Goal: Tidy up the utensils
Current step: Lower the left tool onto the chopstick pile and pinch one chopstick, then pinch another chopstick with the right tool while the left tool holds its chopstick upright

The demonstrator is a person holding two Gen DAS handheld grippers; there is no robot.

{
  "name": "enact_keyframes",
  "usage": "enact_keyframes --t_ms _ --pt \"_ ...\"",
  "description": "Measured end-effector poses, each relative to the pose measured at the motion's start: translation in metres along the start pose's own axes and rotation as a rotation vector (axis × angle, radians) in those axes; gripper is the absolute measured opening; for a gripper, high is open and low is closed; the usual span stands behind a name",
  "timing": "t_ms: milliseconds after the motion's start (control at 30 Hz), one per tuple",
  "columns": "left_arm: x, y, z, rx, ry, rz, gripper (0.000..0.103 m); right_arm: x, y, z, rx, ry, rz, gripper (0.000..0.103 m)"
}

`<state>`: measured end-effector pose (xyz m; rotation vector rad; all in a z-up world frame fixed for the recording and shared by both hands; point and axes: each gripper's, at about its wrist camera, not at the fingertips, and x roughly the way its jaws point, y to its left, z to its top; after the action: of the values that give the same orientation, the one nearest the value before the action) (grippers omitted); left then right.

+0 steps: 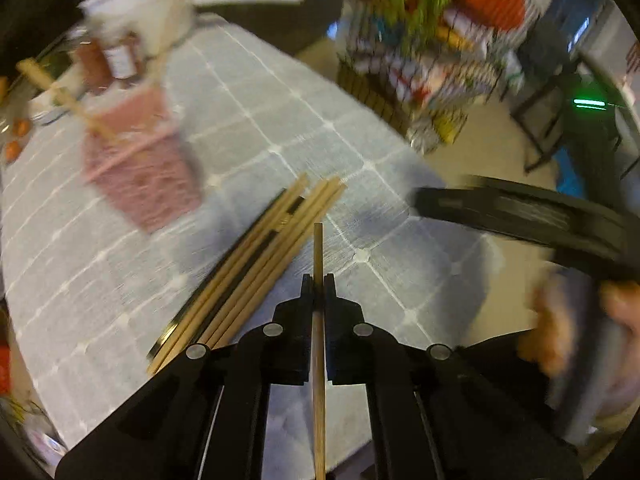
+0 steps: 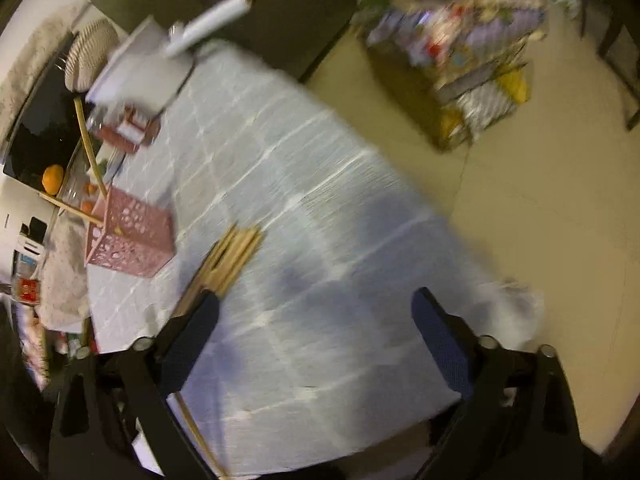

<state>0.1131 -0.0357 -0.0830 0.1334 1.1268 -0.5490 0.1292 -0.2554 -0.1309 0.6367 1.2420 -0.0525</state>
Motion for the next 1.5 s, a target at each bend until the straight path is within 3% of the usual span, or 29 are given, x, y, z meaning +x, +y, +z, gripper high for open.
enact_keyframes --t_ms 67,133,233,467,667,767,900,967,1033,1100,1167,1267,1367,1500 --pt "-0.022 0.006 -0.009 -0.022 -0.051 -0.015 0.004 0.018 0.010 0.007 0.053 0.071 0.022 0.066" --pt "-0.045 0.012 -0.017 -0.045 -0.107 -0.035 0.004 0.038 0.016 0.011 0.124 0.149 0.044 0.043" --pt "-0.068 0.020 -0.025 -0.065 -0.171 -0.057 0.004 0.057 0.022 0.013 0.203 0.209 0.050 0.032" --pt "-0.094 0.024 -0.037 -0.060 -0.235 -0.097 0.004 0.072 0.033 0.021 0.261 0.200 -0.012 0.031" --pt "-0.106 0.032 -0.041 -0.069 -0.264 -0.121 0.004 0.077 0.046 0.028 0.227 0.188 -0.092 0.031" --pt "-0.108 0.037 -0.041 -0.082 -0.273 -0.115 0.004 0.077 0.048 0.023 0.186 0.164 -0.124 0.022" --pt "-0.114 0.040 -0.042 -0.092 -0.292 -0.121 0.005 0.074 0.037 0.018 0.208 0.191 -0.096 0.014" --pt "-0.115 0.041 -0.041 -0.098 -0.295 -0.124 0.005 0.076 0.036 0.020 0.222 0.207 -0.099 0.014" --pt "-0.115 0.041 -0.040 -0.100 -0.293 -0.121 0.005 0.078 0.042 0.023 0.217 0.225 -0.110 0.023" --pt "-0.114 0.040 -0.040 -0.101 -0.292 -0.115 0.005 0.079 0.046 0.024 0.222 0.217 -0.123 0.026" --pt "-0.116 0.040 -0.041 -0.102 -0.297 -0.110 0.005 0.079 0.053 0.021 0.176 0.180 -0.136 0.014" --pt "-0.120 0.041 -0.042 -0.109 -0.310 -0.108 0.005 0.077 0.047 0.019 0.175 0.146 -0.093 0.008" --pt "-0.125 0.041 -0.044 -0.113 -0.325 -0.112 0.005 0.069 0.039 0.017 0.186 0.131 0.006 0.006" --pt "-0.133 0.037 -0.045 -0.105 -0.343 -0.104 0.005 0.041 0.047 0.009 0.080 0.050 0.026 0.006"
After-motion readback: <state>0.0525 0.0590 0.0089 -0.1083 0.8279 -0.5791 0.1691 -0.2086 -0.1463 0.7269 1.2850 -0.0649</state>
